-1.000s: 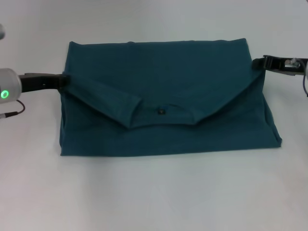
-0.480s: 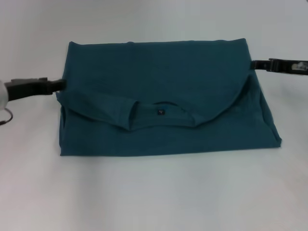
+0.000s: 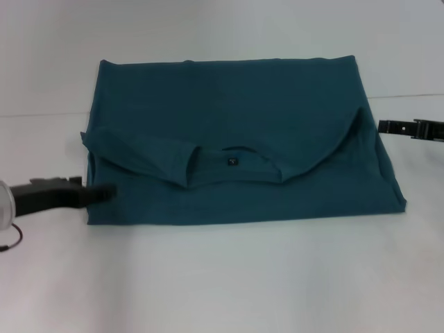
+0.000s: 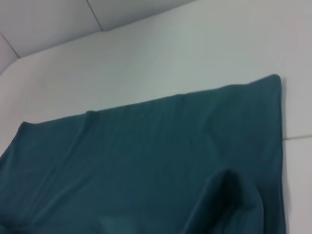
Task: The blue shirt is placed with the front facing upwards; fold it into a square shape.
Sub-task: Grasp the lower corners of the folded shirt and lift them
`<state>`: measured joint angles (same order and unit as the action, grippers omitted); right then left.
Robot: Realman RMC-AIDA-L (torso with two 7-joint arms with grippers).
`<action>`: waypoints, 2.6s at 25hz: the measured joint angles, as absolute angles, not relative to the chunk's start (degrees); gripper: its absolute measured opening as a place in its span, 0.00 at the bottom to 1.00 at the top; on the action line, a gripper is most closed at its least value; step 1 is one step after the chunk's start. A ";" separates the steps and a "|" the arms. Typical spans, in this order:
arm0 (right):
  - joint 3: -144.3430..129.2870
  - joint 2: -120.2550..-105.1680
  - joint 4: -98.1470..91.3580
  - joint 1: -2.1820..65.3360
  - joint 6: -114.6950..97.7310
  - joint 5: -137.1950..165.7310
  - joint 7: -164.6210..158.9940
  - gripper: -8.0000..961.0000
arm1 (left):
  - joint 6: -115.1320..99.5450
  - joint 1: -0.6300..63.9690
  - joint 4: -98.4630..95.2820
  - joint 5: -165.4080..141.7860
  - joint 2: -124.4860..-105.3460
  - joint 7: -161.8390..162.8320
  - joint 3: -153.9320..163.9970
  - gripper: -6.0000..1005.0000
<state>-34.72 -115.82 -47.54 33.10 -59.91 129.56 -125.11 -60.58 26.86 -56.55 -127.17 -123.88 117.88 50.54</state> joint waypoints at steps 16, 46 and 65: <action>-35.48 -115.92 -46.90 33.16 -61.52 129.94 -125.15 0.90 | -54.79 30.26 -47.80 -131.58 -123.29 118.32 52.43 0.80; -40.74 -113.28 -43.74 40.35 -69.16 151.38 -139.56 0.90 | -55.10 32.45 -47.64 -134.40 -123.52 119.00 52.28 0.02; -43.22 -114.11 -38.42 42.45 -63.50 154.22 -139.99 0.84 | -55.10 33.53 -47.43 -134.21 -123.39 118.97 52.28 0.02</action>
<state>-43.22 -114.11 -38.42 42.45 -63.50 154.22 -139.99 -55.10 33.53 -47.43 -134.21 -123.39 118.97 52.28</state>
